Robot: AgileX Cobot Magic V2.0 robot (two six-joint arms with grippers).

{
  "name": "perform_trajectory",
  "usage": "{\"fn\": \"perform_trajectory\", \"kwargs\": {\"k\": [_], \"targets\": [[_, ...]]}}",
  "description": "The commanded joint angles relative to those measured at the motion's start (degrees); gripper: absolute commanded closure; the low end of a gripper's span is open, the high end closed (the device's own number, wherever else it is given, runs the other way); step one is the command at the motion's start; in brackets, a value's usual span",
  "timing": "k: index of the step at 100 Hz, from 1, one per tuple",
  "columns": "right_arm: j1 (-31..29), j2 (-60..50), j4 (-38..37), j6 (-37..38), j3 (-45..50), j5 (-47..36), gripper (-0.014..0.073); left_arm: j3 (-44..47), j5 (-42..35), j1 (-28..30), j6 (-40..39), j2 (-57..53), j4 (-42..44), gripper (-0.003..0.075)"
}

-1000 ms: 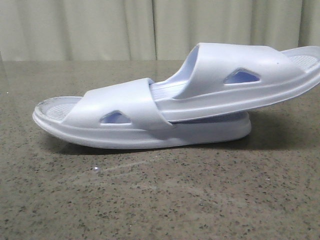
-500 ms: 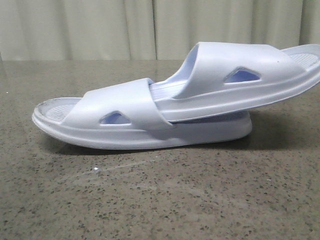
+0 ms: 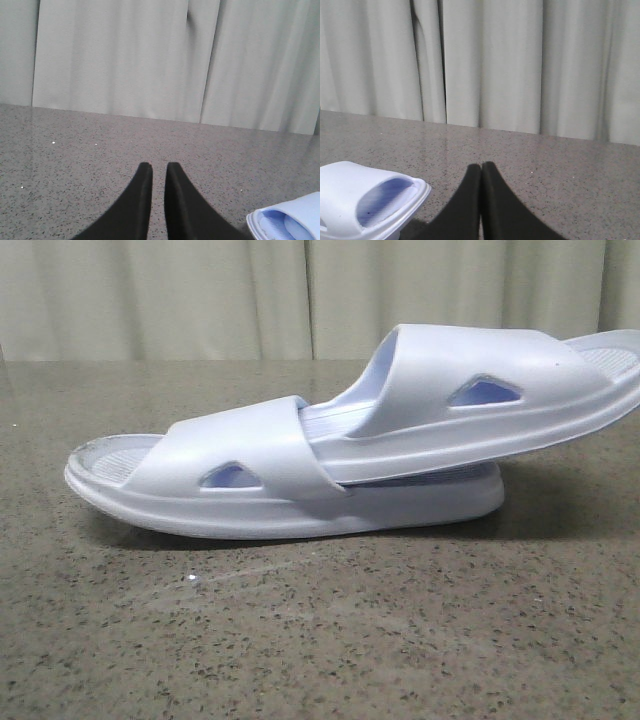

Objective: Insert blue slippers together front up

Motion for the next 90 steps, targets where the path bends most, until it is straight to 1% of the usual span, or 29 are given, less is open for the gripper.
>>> {"fn": "perform_trajectory", "kwargs": {"k": [1, 76, 83, 90], "targets": [[0.04, 0.43, 0.29, -0.80, -1.43, -2.93, 0.0701, -1.55, -0.10, -0.34, -0.14, 0.70, -0.46, 0.0704], [0.04, 0.43, 0.29, -0.80, -1.43, -2.93, 0.0701, -0.96, -0.21, -0.34, -0.14, 0.70, -0.46, 0.0704], [0.04, 0.43, 0.29, -0.80, -1.43, -2.93, 0.0701, -0.83, -0.32, -0.34, -0.14, 0.70, 1.14, 0.0704], [0.04, 0.43, 0.29, -0.80, -1.43, -2.93, 0.0701, -0.83, 0.14, -0.34, -1.17, 0.70, 6.56, 0.0705]]}}
